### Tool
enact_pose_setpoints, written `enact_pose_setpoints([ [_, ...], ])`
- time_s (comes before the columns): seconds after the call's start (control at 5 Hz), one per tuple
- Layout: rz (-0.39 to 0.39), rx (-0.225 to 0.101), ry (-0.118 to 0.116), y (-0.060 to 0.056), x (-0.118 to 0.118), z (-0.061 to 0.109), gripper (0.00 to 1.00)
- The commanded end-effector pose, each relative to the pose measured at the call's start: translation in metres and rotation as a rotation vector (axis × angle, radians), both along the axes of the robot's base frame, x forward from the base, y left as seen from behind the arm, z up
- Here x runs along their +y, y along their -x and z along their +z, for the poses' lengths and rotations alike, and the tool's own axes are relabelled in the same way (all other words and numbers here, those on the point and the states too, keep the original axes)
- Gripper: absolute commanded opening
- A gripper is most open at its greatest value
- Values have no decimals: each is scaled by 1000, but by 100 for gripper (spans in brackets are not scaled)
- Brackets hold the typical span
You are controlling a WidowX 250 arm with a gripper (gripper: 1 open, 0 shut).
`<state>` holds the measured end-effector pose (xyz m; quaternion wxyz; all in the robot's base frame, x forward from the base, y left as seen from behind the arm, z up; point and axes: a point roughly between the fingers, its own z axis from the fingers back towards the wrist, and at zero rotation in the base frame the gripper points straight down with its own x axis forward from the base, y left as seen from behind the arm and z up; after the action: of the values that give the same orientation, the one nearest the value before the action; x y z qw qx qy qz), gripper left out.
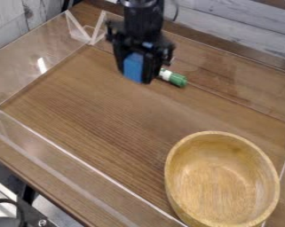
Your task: Put the blue block in the brown bowl
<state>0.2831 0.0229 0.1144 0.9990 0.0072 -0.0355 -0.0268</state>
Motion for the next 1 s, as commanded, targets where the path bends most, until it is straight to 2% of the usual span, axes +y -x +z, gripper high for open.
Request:
enact_pose_setpoints([
  [0.0,2,-90,-16,5,-13,40,0],
  [0.2,-27,-107,-12,22,-32,51,0],
  [0.6,-65,-94,14,61,-78,49,0],
  [0.8,-80,-86,25,77,-102,47,0],
])
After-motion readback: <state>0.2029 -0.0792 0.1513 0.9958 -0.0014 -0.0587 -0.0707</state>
